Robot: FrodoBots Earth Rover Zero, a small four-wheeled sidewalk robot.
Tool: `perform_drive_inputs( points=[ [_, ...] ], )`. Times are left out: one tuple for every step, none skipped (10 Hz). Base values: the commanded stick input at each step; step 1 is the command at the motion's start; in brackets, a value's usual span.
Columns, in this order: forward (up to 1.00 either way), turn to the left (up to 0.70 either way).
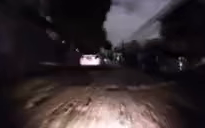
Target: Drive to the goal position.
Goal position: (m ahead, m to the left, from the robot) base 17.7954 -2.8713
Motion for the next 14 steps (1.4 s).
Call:
perform_drive_inputs(
  points=[
    [0.5, 0.0],
    [0.5, 0.0],
    [0.5, 0.0],
    [0.5, 0.0],
    [0.5, 0.0],
    [0.5, 0.0],
    [0.5, 0.0],
    [0.5, -0.09],
    [0.5, -0.22],
    [0.5, 0.0],
    [0.5, 0.0],
    [0.5, 0.0],
    [0.5, 0.0],
    [0.5, 0.0]
  ],
)
